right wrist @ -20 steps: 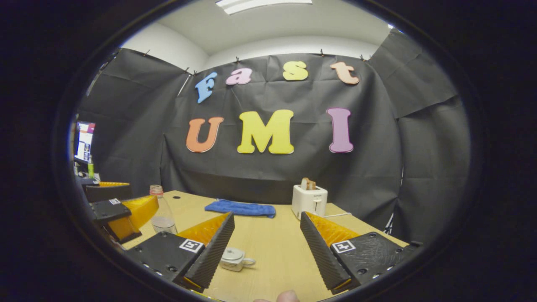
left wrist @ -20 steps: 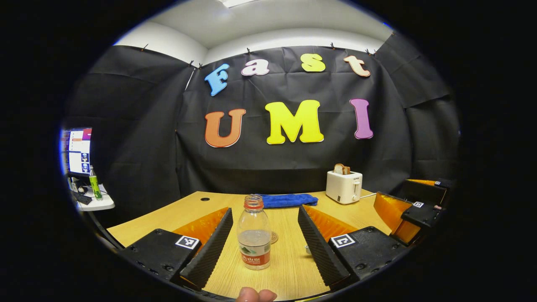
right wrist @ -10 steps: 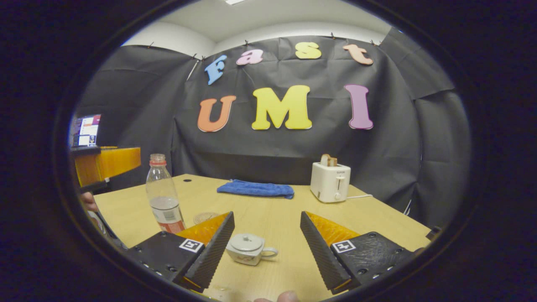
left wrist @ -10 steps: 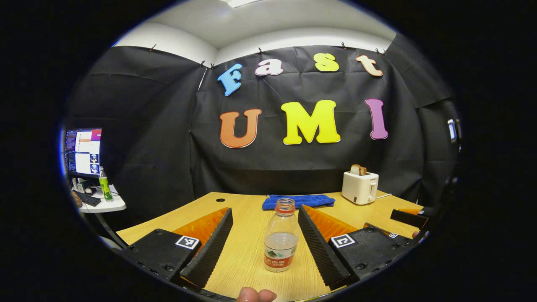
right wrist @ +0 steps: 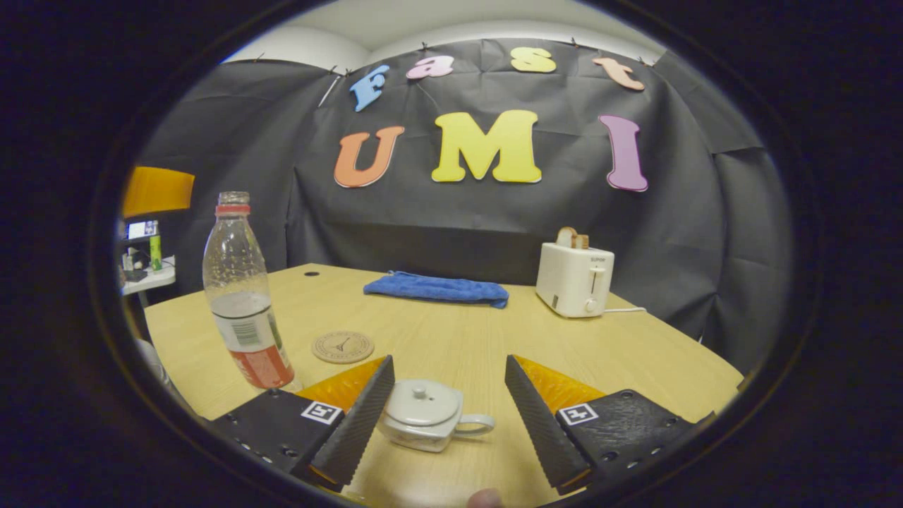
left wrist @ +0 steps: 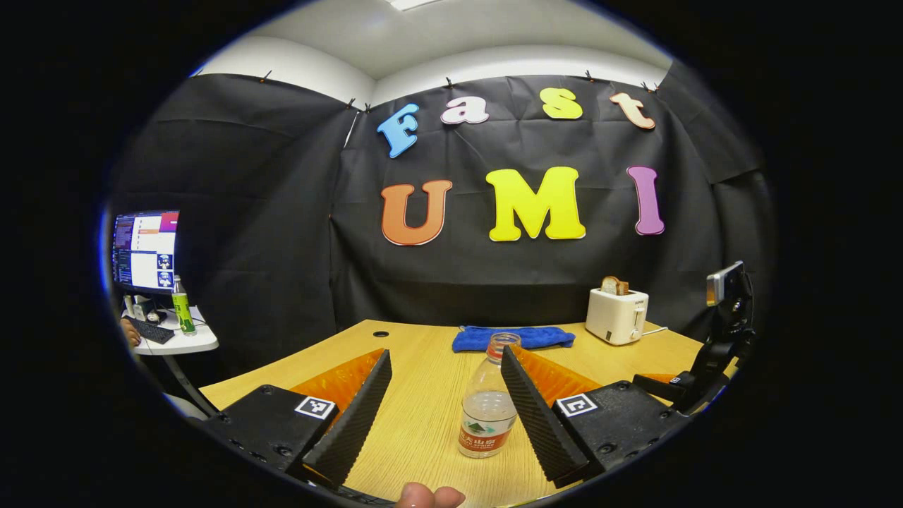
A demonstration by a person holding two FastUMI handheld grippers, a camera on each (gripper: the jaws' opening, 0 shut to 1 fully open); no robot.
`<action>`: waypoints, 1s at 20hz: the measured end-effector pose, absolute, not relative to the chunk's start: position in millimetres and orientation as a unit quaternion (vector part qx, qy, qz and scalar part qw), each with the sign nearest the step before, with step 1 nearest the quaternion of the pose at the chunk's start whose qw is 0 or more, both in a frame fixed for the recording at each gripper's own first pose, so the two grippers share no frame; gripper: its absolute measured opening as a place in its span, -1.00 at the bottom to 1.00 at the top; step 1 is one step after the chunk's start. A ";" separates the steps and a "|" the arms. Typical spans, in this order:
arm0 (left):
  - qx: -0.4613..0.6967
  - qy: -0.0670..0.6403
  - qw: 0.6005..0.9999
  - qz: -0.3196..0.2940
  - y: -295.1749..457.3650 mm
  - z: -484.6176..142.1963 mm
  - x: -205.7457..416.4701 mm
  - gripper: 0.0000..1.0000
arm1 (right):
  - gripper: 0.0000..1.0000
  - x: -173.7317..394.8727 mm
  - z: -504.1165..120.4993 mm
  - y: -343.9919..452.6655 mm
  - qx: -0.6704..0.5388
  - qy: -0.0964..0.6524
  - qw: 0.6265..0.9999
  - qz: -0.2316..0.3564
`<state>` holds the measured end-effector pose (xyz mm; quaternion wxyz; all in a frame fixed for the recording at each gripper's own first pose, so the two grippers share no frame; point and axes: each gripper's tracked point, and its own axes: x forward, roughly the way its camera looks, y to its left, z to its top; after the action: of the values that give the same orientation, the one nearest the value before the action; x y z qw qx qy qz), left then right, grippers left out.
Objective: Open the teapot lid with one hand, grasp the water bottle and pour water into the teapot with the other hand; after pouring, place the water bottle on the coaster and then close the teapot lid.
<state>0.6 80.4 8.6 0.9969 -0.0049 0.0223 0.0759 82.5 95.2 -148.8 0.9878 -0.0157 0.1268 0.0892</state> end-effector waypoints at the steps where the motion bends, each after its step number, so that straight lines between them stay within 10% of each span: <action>1: -0.004 0.024 0.997 0.077 82.2 7.2 1.1 0.95 | 0.92 83.7 -149.4 97.1 -0.017 0.127 0.987 0.092; 6: -0.004 0.028 0.996 0.079 87.2 4.9 3.6 0.96 | 0.48 86.1 -151.5 110.3 -0.030 0.135 0.984 0.111; 10: -0.003 0.029 0.996 0.079 87.6 7.2 1.9 0.96 | -0.29 85.2 -151.2 115.3 -0.029 0.137 0.983 0.118; 11: -0.002 0.028 0.996 0.079 89.9 6.3 1.1 0.96 | -0.77 85.9 -150.7 115.0 -0.028 0.137 0.983 0.117; 20: 0.000 0.027 0.996 0.085 95.0 6.2 2.3 0.95 | -0.99 85.2 -147.0 116.9 -0.028 0.141 0.979 0.145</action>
<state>2.3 95.0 6.2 0.9961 -0.0005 0.0267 0.0846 85.2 116.9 -147.0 0.9790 -0.0284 0.1408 0.1449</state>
